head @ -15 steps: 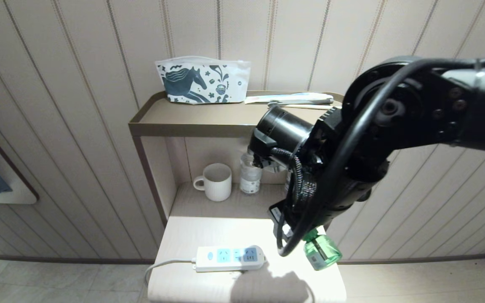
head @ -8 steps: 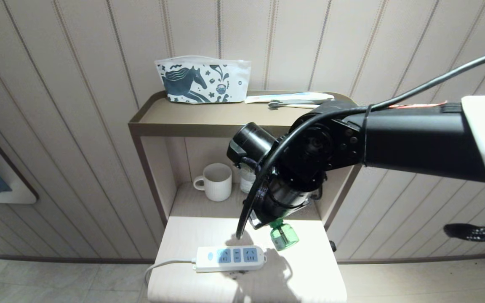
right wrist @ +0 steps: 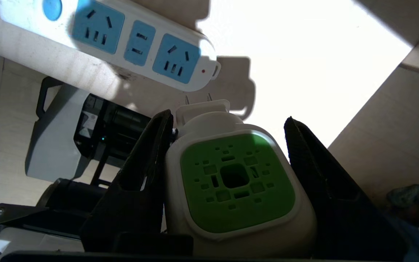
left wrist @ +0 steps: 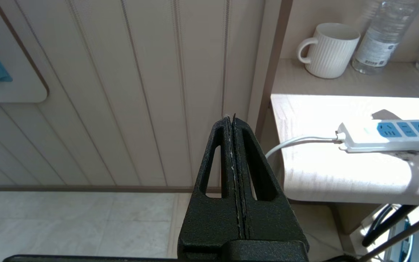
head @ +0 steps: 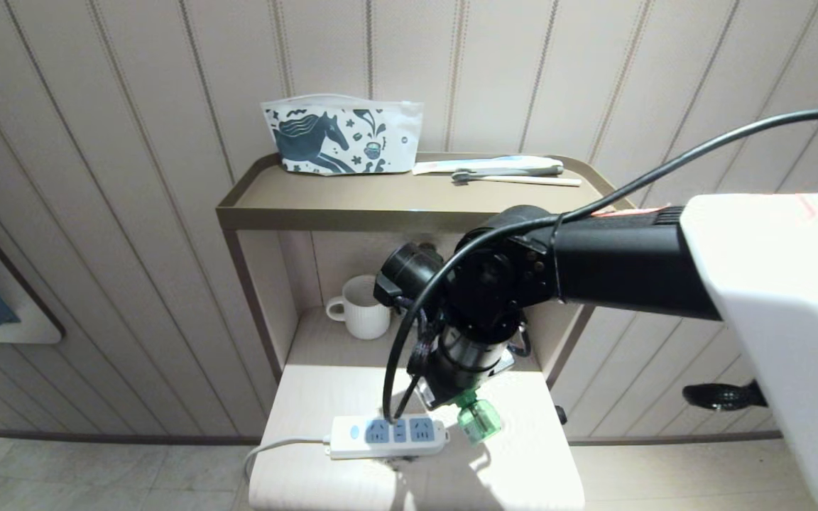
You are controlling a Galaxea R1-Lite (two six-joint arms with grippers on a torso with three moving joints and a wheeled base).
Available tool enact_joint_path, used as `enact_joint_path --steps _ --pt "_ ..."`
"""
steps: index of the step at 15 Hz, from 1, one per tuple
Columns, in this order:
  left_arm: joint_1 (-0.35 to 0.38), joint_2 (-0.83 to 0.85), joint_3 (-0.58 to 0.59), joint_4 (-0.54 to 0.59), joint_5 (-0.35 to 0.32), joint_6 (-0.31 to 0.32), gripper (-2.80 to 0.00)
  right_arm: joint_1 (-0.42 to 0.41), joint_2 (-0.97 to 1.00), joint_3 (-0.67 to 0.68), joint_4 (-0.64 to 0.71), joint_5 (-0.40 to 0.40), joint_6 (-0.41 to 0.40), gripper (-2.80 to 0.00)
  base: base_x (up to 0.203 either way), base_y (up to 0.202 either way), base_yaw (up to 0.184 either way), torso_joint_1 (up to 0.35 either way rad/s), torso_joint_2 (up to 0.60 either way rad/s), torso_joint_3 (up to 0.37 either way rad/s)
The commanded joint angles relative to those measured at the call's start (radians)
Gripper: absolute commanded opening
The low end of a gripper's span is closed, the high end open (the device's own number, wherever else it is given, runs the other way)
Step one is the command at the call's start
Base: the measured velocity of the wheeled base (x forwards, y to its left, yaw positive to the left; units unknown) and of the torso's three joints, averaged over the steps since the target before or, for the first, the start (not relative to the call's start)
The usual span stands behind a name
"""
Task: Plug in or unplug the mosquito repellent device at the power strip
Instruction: Insert the plug into the socket
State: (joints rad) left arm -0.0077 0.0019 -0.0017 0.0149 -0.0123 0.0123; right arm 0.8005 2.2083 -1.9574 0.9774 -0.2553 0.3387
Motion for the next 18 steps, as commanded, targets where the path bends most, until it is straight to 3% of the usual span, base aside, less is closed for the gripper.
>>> enact_joint_path --steps 1,5,10,12,18 --pt "0.0 0.001 -0.001 0.0 0.0 0.0 -2.8 0.012 0.044 -0.003 -0.002 0.0 0.016 -2.8 0.0 0.0 0.0 0.0 0.0 0.0" --pt "0.0 0.001 -0.001 0.0 0.0 0.0 -2.8 0.008 0.047 0.0 0.004 0.001 0.042 -2.8 0.0 0.0 0.0 0.0 0.0 0.0" --pt "0.0 0.001 0.001 0.0 0.0 0.0 -2.8 0.037 0.048 -0.002 0.099 0.003 0.222 -2.8 0.0 0.0 0.0 0.0 0.0 0.0" --pt "0.0 0.001 0.001 0.001 0.0 0.0 -2.8 0.038 0.055 0.0 0.114 0.059 0.256 -2.8 0.0 0.0 0.0 0.0 0.0 0.0" --pt "0.0 0.001 -0.001 0.0 0.0 0.0 -2.8 0.037 0.149 -0.001 0.103 0.115 0.274 -2.8 0.0 0.0 0.0 0.0 0.0 0.0"
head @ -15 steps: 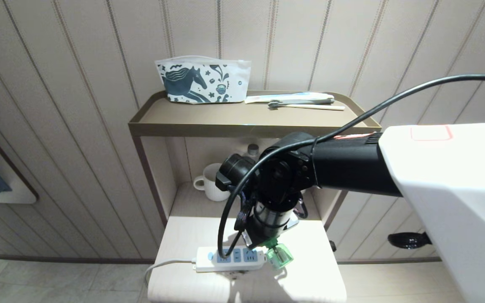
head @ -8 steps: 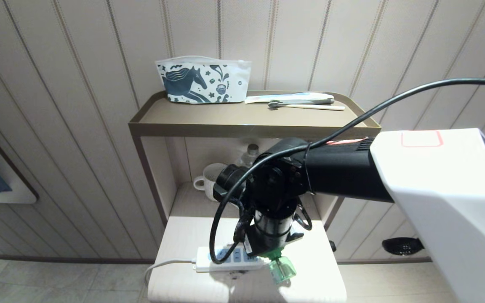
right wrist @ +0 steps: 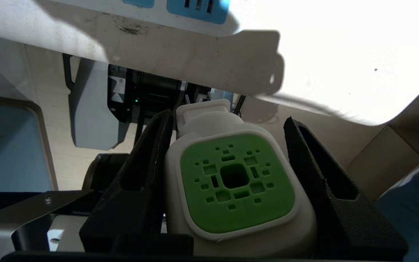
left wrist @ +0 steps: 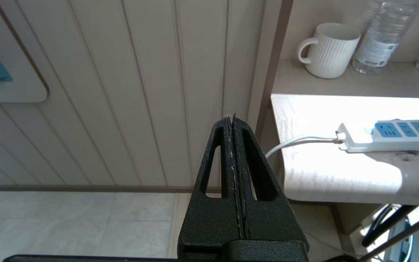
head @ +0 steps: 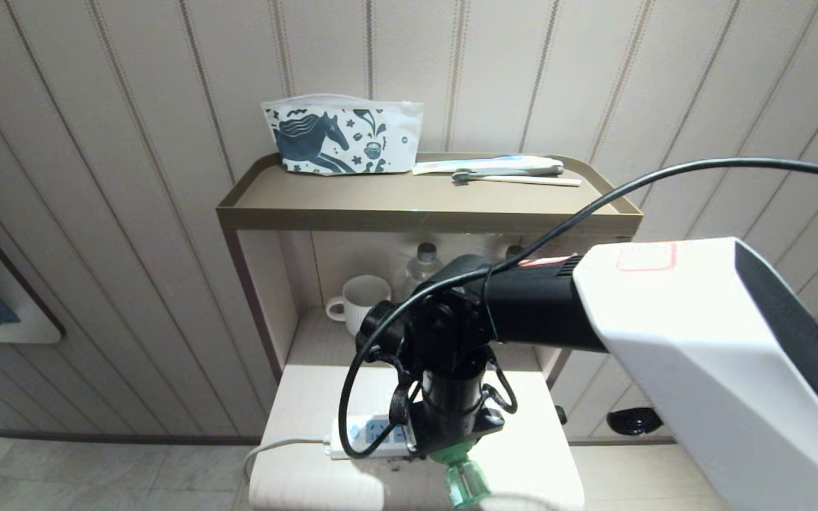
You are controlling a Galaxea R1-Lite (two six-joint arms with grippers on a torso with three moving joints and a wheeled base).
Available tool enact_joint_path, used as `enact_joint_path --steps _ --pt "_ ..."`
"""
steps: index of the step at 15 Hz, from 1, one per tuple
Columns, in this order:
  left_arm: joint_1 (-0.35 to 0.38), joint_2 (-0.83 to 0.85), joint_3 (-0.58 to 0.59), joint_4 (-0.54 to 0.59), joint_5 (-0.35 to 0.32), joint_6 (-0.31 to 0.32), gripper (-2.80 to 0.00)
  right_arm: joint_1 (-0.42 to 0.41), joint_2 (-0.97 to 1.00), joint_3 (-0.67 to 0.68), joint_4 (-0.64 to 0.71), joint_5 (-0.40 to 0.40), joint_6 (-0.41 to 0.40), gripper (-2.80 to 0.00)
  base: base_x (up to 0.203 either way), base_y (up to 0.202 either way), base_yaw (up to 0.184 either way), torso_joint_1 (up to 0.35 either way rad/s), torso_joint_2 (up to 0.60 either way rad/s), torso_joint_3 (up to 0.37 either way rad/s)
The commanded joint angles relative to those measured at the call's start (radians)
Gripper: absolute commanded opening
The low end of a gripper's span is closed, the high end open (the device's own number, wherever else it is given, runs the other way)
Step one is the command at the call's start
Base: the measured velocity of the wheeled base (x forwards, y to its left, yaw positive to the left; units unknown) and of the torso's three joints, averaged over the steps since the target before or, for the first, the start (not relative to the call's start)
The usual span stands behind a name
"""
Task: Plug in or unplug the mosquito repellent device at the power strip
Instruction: Insert the plug into the socket
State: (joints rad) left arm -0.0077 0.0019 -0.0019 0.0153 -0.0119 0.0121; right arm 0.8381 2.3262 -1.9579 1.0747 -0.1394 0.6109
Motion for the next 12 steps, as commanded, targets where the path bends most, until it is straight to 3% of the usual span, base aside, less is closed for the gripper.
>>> enact_joint_path --steps 1,7,12 --pt "0.0 0.001 -0.001 0.0 0.0 0.0 -2.8 -0.001 0.037 -0.001 0.0 -0.002 0.001 -2.8 0.0 0.0 0.0 0.0 0.0 0.0" --pt "0.0 0.001 -0.001 0.0 0.0 0.0 -2.8 -0.005 0.027 -0.007 -0.073 -0.011 0.004 -2.8 0.0 0.0 0.0 0.0 0.0 0.0" --pt "0.0 0.001 -0.001 0.0 0.0 0.0 -2.8 -0.014 0.053 -0.007 -0.078 -0.072 0.023 -2.8 0.0 0.0 0.0 0.0 0.0 0.0"
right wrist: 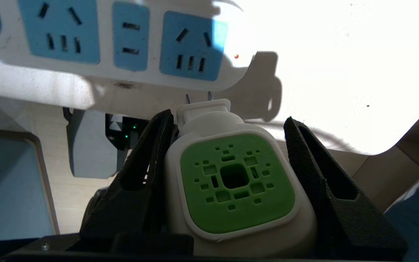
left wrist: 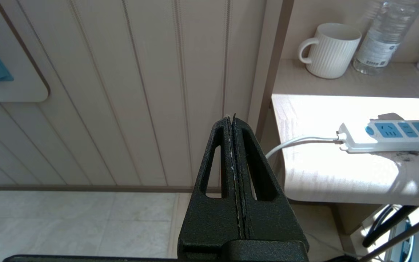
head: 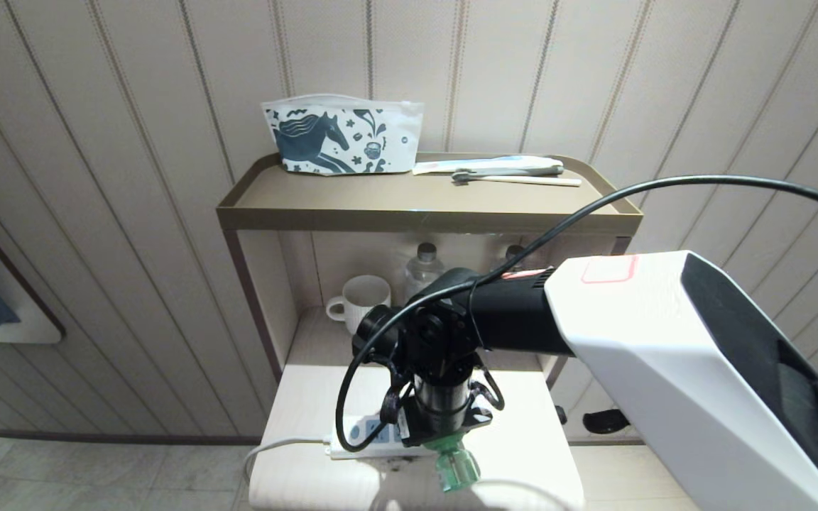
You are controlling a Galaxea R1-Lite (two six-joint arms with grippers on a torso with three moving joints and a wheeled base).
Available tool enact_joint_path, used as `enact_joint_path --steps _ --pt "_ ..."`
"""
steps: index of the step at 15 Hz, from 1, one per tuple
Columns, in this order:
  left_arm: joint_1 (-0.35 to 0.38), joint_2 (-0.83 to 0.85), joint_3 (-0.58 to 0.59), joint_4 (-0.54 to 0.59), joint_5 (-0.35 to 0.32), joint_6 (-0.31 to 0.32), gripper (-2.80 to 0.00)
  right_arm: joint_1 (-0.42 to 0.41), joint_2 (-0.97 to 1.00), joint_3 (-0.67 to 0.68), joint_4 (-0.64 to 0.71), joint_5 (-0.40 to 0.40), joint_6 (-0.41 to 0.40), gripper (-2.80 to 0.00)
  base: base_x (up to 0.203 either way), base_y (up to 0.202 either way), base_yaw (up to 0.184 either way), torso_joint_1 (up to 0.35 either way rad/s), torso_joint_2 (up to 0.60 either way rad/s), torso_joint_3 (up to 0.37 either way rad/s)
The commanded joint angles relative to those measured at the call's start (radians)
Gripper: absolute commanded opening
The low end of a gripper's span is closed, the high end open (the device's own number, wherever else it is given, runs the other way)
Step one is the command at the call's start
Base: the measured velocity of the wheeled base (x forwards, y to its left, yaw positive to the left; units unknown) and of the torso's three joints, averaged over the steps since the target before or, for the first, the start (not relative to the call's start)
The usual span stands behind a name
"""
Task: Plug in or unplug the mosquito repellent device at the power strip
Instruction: Insert the plug into the socket
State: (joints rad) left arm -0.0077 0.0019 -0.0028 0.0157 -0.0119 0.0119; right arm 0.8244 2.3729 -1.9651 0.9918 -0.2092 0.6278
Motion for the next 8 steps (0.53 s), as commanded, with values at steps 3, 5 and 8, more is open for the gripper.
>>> enact_joint_path --steps 3,5,8 --pt "0.0 0.001 0.001 0.0 0.0 0.0 -2.8 -0.001 0.009 0.0 -0.033 -0.002 0.022 -2.8 0.0 0.0 0.0 0.0 0.0 0.0" --pt "0.0 0.001 0.002 0.0 0.0 0.0 -2.8 0.001 0.016 0.0 -0.067 -0.002 0.019 -2.8 0.0 0.0 0.0 0.0 0.0 0.0" --pt "0.0 0.001 0.002 0.0 0.0 0.0 -2.8 -0.001 0.017 0.0 -0.064 -0.004 0.02 -2.8 0.0 0.0 0.0 0.0 0.0 0.0"
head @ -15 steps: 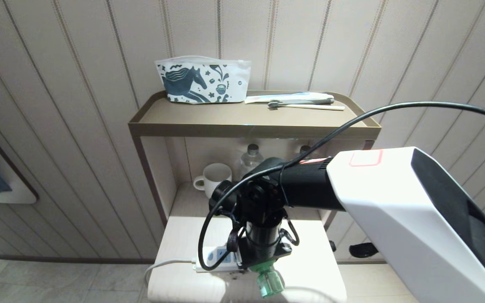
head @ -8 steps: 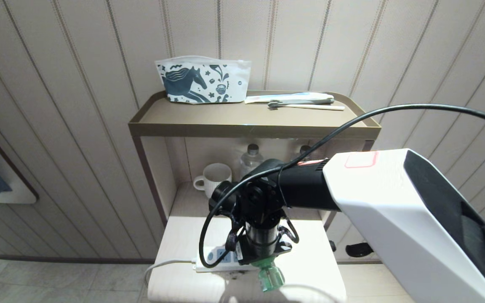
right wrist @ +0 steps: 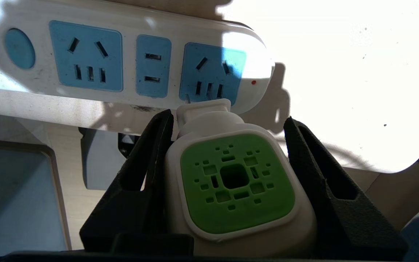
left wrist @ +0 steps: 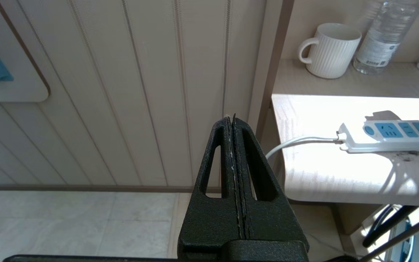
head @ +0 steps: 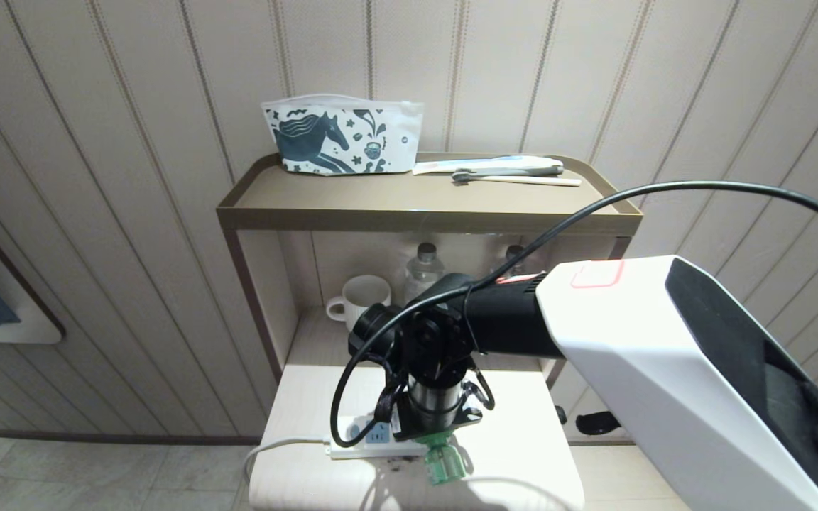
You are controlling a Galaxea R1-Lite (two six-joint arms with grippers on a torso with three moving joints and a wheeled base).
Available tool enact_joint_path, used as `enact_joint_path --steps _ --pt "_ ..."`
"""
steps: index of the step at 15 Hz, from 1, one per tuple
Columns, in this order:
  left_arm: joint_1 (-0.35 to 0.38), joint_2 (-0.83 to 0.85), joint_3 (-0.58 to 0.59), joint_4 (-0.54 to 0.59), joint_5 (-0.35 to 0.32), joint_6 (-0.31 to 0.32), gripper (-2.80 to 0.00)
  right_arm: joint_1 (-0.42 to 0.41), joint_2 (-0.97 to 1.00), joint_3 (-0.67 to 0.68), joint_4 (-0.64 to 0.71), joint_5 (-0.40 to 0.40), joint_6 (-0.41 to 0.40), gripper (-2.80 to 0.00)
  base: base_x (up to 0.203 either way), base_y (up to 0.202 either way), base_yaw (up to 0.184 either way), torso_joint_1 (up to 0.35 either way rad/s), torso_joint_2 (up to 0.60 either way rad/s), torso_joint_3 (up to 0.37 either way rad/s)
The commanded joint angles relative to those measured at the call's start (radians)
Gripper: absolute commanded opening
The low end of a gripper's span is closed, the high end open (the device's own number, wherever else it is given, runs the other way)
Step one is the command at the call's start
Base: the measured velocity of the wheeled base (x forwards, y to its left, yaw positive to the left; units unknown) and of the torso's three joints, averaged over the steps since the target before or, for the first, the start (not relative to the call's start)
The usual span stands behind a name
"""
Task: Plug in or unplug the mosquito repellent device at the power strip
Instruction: Insert the plug into the socket
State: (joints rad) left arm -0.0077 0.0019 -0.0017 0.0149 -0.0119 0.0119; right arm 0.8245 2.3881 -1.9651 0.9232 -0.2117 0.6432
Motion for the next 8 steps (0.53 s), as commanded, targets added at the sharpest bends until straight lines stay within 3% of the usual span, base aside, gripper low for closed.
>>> enact_joint_path --steps 1,8 --pt "0.0 0.001 0.002 0.0 0.0 0.0 -2.8 -0.002 0.003 0.0 0.005 -0.002 0.004 -2.8 0.0 0.0 0.0 0.0 0.0 0.0" --pt "0.0 0.001 0.0 0.001 0.0 0.0 -2.8 -0.018 0.021 0.0 -0.001 -0.005 0.002 -2.8 0.0 0.0 0.0 0.0 0.0 0.0"
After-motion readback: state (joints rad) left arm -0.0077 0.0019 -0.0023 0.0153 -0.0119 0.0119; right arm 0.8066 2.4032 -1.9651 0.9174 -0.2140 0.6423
